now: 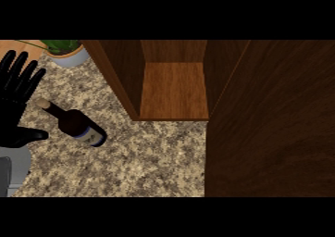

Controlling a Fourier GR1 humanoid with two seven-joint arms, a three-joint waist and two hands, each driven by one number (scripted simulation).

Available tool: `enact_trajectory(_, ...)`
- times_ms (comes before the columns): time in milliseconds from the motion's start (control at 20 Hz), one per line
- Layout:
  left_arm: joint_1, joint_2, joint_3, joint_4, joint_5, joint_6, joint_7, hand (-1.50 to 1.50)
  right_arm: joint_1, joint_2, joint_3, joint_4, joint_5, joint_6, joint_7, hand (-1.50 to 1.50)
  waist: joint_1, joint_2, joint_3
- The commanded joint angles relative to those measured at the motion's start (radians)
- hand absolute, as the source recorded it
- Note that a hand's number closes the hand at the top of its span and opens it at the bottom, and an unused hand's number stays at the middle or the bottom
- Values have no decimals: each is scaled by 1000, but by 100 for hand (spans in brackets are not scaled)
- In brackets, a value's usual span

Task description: Pick up the wine, place it into the cabinet and close the cabinet

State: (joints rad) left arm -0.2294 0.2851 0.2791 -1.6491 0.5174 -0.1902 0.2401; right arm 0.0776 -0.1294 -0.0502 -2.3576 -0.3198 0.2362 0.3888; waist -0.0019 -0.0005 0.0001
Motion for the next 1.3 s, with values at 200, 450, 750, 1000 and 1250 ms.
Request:
enact_trajectory(200, 69, 20, 36, 42, 9, -63, -24, -150, 23, 54, 56, -21, 81, -6, -18, -150, 2, 0, 0)
enact_trajectory(450, 31, 21, 38, 225, -48, -115, -138, -150, -46, 5, -7, -38, -13, -11, 70, -150, 0, 0, 0)
enact_trajectory(750, -49, 52, 50, 453, -107, -178, -258, -150, 7, 36, 27, -51, 18, 6, 42, -150, -6, 1, 0)
enact_trajectory(1000, 12, 31, 30, 532, -195, -211, -400, -150, -40, 27, -7, 31, -9, 19, 13, -150, -3, 2, 0)
enact_trajectory(1250, 3, 43, 31, 580, -184, -247, -411, -150, -8, 42, 22, 42, 23, 41, -5, -150, -2, 1, 0)
